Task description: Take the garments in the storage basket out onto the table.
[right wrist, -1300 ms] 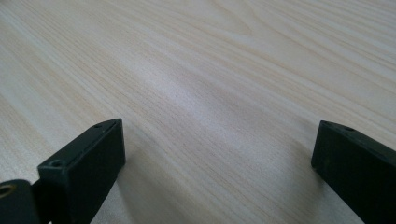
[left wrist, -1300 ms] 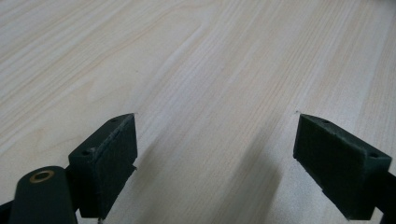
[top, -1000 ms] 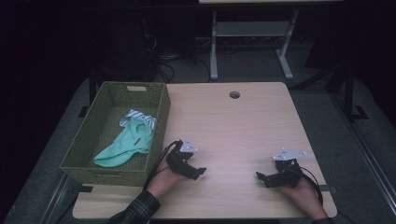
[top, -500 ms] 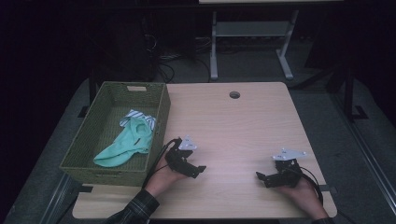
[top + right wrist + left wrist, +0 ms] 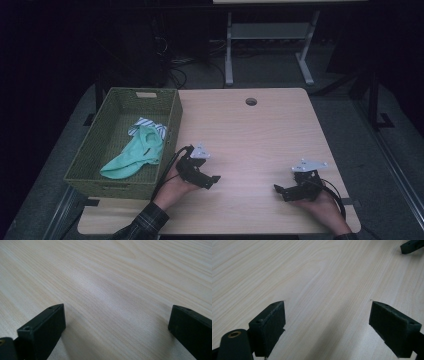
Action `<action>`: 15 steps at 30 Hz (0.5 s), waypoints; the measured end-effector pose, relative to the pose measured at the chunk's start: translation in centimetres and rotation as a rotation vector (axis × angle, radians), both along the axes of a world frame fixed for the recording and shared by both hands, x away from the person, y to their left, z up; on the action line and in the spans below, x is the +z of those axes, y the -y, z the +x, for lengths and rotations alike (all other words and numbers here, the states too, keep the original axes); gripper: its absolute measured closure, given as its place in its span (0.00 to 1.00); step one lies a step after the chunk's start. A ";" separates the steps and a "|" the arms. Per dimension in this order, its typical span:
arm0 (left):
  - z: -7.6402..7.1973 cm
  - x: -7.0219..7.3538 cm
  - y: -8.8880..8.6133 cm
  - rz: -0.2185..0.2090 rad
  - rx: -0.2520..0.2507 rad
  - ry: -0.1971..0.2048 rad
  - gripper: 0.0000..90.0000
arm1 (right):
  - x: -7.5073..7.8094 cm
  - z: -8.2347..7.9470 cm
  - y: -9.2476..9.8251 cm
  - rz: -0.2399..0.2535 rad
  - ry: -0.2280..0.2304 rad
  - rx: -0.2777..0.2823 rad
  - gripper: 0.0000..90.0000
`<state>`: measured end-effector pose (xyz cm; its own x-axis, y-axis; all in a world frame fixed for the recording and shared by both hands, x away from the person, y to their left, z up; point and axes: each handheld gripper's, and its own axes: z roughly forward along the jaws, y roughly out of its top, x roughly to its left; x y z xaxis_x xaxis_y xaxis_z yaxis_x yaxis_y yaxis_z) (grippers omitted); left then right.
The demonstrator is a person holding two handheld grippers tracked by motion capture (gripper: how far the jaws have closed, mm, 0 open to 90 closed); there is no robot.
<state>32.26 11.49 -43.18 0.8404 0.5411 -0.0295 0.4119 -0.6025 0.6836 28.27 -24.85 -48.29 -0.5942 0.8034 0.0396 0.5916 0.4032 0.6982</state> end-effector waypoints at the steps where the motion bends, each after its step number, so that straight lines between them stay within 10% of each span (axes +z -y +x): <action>1: 0.0 0.1 0.0 0.001 0.001 -0.001 0.14 | 0.0 0.0 0.0 0.000 0.000 0.000 0.01; 15: 0.1 1.2 -0.1 -0.014 -0.001 0.005 0.15 | 0.0 0.0 0.0 0.000 0.002 0.002 0.01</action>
